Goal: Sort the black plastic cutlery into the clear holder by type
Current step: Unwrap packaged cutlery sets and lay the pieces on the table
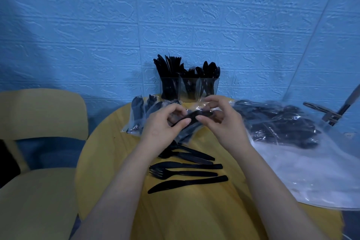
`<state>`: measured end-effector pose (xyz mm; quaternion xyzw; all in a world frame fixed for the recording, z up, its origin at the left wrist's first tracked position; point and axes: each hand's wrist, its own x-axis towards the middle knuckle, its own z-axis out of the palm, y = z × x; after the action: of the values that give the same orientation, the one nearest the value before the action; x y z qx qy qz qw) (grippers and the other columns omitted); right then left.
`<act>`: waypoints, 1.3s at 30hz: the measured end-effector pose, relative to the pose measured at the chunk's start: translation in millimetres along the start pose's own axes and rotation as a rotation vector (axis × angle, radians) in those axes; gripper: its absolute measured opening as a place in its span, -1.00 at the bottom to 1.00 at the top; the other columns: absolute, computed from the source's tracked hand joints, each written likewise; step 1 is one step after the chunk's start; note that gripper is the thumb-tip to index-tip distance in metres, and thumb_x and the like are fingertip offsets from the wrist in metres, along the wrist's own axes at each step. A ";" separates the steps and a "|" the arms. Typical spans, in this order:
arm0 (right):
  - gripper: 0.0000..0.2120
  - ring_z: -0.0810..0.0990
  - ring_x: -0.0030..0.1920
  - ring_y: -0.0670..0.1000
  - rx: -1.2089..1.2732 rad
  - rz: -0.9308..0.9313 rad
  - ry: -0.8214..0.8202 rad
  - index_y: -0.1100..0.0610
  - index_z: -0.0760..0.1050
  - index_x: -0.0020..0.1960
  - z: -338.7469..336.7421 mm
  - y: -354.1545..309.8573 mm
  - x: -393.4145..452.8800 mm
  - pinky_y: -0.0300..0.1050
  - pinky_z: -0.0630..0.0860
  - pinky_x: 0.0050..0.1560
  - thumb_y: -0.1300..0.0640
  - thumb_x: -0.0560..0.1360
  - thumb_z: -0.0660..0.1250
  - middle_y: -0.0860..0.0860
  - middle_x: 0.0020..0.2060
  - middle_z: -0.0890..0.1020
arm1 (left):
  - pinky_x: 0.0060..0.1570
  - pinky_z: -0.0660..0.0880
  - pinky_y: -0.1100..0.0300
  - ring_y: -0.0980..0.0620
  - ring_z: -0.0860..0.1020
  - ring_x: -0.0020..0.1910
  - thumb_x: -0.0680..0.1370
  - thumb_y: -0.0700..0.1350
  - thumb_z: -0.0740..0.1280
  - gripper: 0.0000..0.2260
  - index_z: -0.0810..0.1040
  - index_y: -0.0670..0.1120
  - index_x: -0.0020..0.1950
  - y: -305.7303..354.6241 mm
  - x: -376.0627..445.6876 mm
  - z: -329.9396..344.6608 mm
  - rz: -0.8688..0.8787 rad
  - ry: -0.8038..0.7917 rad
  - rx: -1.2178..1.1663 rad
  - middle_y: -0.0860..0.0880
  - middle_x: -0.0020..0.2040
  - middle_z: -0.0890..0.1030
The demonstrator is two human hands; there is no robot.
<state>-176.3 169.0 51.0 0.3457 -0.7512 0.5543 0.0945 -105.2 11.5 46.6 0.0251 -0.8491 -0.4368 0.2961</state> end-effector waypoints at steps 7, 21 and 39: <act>-0.58 0.62 -0.13 -0.13 -0.180 -0.107 0.052 -0.16 0.46 0.26 6.1 -0.6 -1.3 0.03 0.59 -0.05 0.05 0.44 0.44 -0.31 -0.06 0.58 | -0.17 0.50 0.32 0.19 0.54 -0.25 0.51 -0.16 0.39 -0.85 0.60 0.10 -0.03 9.3 -0.4 -1.4 -0.128 -0.058 -0.299 0.08 -0.23 0.59; -0.76 0.60 -0.14 0.05 -0.687 -0.628 0.211 0.21 0.64 0.04 14.0 2.4 0.0 -0.07 0.56 -0.24 0.14 0.53 0.26 0.07 -0.12 0.64 | -0.22 0.50 0.40 0.15 0.56 -0.25 0.50 -0.16 0.39 -0.91 0.63 0.01 -0.16 15.2 -2.2 -3.0 -0.124 -0.051 -0.296 -0.05 -0.20 0.66; -0.84 0.63 -0.19 -0.04 -0.022 0.013 0.329 -0.02 0.56 -0.14 8.9 -9.8 -1.1 -0.18 0.56 -0.10 0.24 0.50 0.35 -0.07 -0.23 0.65 | -0.07 0.54 0.29 0.11 0.60 -0.15 0.48 -0.14 0.42 -0.86 0.62 0.13 -0.14 11.8 -0.1 0.8 -0.171 -0.075 -0.256 0.10 -0.18 0.66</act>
<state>-167.3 160.0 54.7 0.2444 -0.7339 0.5957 0.2166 -103.0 19.3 55.2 0.0430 -0.7917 -0.5657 0.2267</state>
